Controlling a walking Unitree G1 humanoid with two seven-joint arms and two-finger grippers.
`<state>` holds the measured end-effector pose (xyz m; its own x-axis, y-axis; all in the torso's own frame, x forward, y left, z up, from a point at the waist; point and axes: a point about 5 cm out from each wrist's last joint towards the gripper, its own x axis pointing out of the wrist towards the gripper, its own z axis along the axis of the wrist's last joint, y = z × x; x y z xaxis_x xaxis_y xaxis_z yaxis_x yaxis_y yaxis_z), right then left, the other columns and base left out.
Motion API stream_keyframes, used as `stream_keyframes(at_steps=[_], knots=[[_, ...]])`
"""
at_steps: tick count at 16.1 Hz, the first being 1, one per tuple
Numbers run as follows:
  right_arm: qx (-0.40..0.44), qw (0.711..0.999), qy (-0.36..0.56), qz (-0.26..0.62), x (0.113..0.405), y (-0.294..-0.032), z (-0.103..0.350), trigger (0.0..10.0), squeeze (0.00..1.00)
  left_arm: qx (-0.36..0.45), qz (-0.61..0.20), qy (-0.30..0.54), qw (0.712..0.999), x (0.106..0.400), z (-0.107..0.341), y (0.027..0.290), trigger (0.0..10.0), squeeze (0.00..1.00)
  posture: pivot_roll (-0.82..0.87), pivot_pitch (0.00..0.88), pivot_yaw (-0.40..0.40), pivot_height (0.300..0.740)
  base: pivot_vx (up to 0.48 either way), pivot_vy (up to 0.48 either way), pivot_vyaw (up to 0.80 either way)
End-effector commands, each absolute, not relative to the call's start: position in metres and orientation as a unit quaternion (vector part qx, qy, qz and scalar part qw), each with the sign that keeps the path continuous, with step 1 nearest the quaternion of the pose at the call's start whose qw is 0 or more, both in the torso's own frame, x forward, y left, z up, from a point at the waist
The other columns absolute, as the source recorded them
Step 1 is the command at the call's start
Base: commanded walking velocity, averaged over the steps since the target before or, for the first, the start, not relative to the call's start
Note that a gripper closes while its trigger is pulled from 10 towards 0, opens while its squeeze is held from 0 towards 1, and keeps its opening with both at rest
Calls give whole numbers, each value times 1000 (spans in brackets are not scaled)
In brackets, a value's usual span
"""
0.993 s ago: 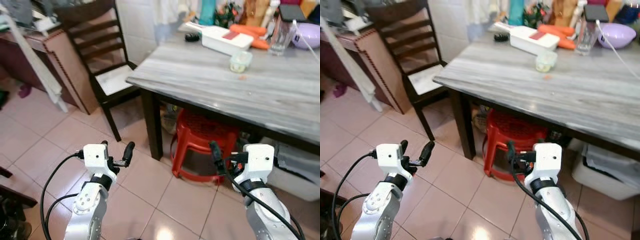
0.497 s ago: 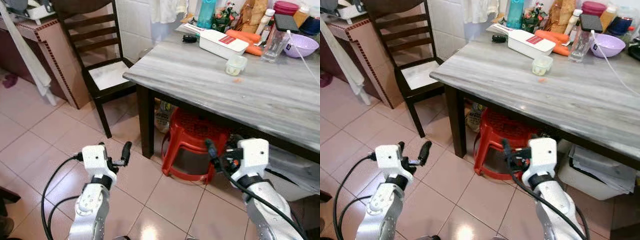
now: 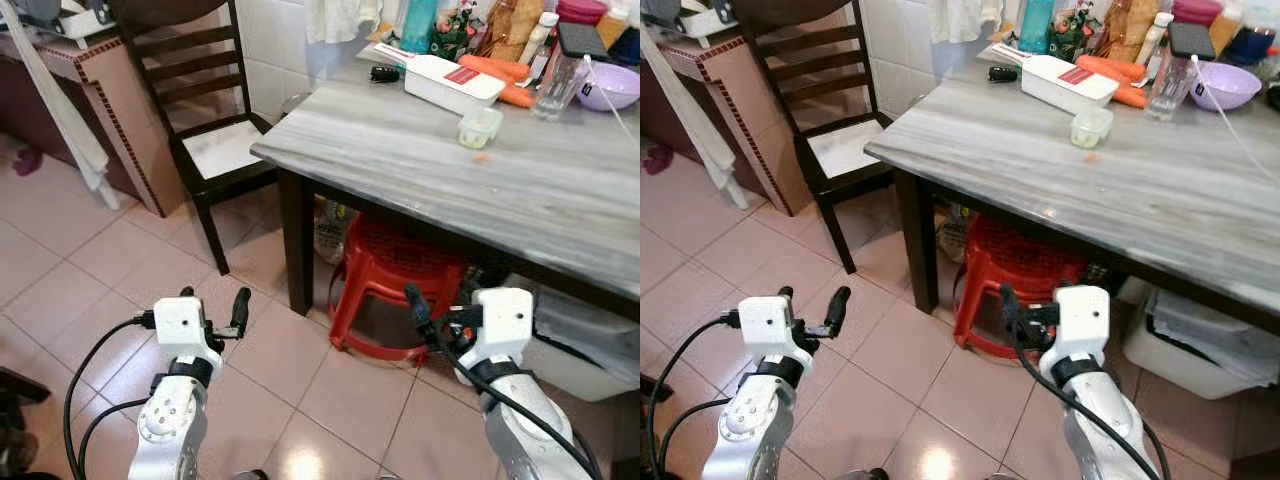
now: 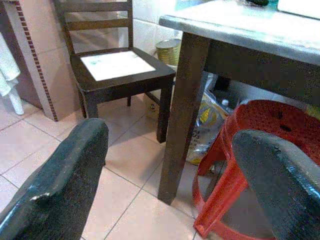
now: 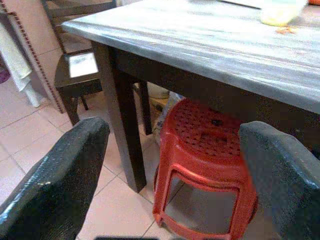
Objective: Setting the table
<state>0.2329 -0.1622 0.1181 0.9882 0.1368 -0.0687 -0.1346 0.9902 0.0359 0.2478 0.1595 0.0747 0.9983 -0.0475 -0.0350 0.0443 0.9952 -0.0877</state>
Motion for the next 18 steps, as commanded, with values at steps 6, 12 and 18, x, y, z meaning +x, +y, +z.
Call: stream_keyframes(at_steps=[6, 12, 18], knots=[[22, 997, 36, 72, 230, -159, 118, 10000, 0, -30, -9, 18, 999, 251, 79, 162, 10000, 0, -72, 141, 26, 740, 0, 0, -577], [18, 998, 29, 62, 235, -165, 119, 10000, 0, -27, -14, 16, 999, 260, 82, 160, 10000, 0, -82, 132, 42, 740, -87, 0, 0], [19, 998, 26, 53, 237, -168, 122, 10000, 0, -29, -11, 19, 999, 263, 82, 157, 10000, 0, -91, 135, 41, 740, -292, 0, 0]])
